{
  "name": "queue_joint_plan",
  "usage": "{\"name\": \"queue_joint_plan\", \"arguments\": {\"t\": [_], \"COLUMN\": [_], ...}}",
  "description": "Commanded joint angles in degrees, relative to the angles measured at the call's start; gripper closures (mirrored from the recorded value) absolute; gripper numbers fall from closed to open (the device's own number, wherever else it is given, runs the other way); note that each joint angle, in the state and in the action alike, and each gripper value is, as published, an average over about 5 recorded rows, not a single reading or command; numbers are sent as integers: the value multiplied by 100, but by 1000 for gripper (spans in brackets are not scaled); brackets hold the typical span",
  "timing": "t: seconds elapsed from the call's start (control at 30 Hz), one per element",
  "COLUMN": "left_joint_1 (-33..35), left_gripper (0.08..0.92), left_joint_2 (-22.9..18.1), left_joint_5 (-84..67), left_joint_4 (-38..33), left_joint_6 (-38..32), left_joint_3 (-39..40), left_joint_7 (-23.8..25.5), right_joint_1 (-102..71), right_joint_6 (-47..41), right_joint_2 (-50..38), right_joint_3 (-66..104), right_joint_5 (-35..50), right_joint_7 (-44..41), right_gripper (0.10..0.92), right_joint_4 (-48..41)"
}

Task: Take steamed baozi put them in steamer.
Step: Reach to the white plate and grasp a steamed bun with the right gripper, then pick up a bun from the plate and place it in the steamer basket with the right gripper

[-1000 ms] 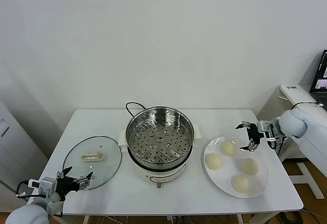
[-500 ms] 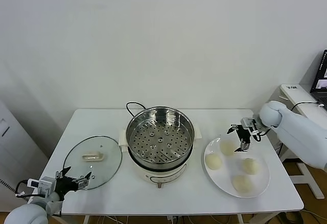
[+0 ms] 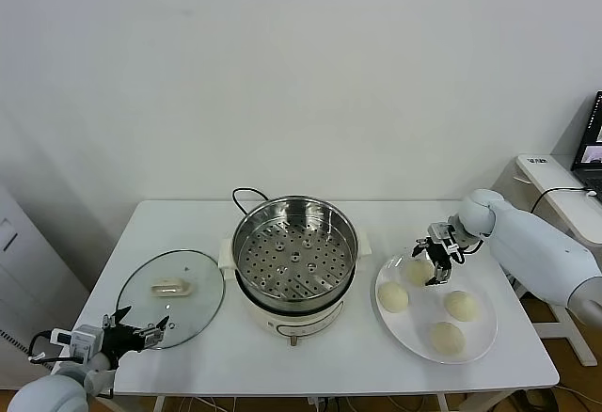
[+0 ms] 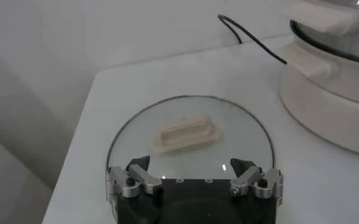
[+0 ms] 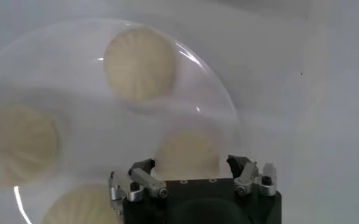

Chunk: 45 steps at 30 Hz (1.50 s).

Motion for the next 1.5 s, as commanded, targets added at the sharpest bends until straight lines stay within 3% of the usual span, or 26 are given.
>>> {"name": "queue_joint_plan", "arguments": {"t": [0.03,0.3,0.67,1.07,1.3,1.5], "left_joint_1": [4,4,15,-51,-46,-14], "left_gripper": [177,177,177,177,177,177], "left_joint_2": [1,-9,24,115,119,100], "left_joint_5": [-4,-19,-15,0,0,1], "left_joint_4": [-13,-62,-98,-94,-87,-65], "left_joint_6": [6,50,68,76,58,34], "left_joint_3": [-6,-16,-10,62,55,61], "left_joint_7": [-2,-23,-41,-44,-57,-58], "right_joint_1": [-24,154,2688,3691,3616,3386], "right_joint_6": [6,22,175,2794,3755,4094], "right_joint_2": [94,-34,-672,1075,1973,2126], "right_joint_3": [32,-74,-1865,-1565,-1462,-1426], "right_joint_5": [-92,126,1472,1549,1206,525], "right_joint_7": [-23,-29,-245,-566,-494,-293], "right_gripper": [414,572,584,576,575,575], "right_joint_4": [-98,132,1221,343,433,910]}}
